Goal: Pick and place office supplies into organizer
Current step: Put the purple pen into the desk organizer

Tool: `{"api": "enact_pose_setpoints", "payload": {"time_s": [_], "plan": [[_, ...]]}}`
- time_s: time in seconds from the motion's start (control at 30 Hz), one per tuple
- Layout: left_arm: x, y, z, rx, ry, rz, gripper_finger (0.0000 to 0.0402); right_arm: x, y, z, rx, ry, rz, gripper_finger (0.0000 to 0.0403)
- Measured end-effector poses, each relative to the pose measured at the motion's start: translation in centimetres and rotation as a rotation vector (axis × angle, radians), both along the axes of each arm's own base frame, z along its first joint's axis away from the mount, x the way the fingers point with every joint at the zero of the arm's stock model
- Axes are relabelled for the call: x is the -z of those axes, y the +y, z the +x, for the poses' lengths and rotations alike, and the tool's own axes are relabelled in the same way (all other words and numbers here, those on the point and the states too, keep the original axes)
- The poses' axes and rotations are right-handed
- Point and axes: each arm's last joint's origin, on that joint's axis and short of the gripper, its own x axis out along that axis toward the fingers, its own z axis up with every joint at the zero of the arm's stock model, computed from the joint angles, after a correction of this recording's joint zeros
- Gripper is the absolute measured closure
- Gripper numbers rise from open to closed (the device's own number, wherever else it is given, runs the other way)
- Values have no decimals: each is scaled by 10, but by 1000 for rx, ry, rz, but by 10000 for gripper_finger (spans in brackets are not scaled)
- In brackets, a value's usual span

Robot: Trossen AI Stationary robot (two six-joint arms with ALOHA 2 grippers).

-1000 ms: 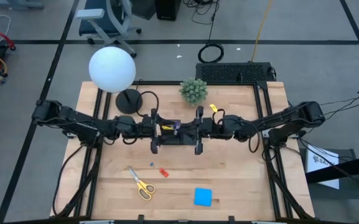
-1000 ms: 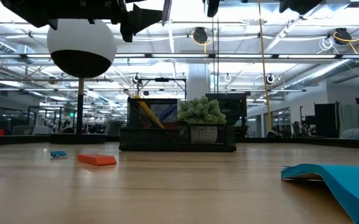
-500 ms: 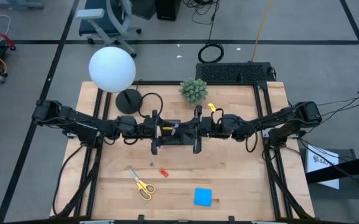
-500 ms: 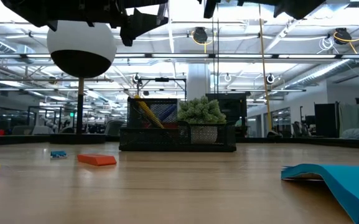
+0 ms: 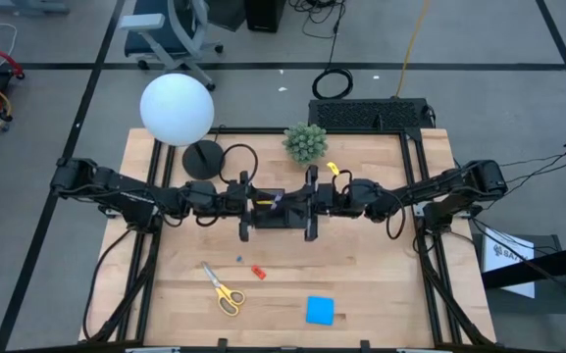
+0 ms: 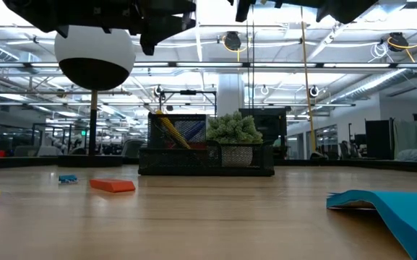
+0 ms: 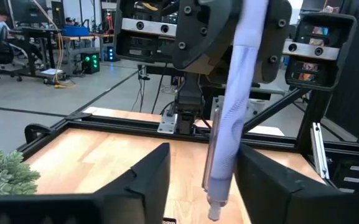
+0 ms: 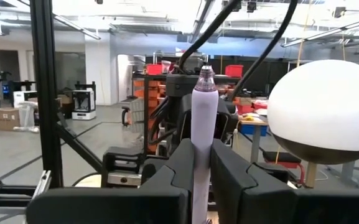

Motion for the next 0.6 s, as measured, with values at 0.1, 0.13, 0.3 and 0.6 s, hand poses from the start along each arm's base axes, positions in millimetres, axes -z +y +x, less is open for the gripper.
{"api": "enact_pose_setpoints", "payload": {"time_s": [0.1, 0.13, 0.3, 0.6], "plan": [[0, 1, 0, 11, -1, -6, 257, 0, 0, 0, 3, -1, -1, 380], [0, 1, 0, 16, -1, -7, 266, 0, 0, 0, 3, -2, -1, 380], [0, 1, 0, 22, -3, -7, 310, -1, 0, 0, -6, -7, -23, 380], [0, 0, 0, 27, -1, 50, 360, 0, 0, 0, -5, -2, -17, 380]]}}
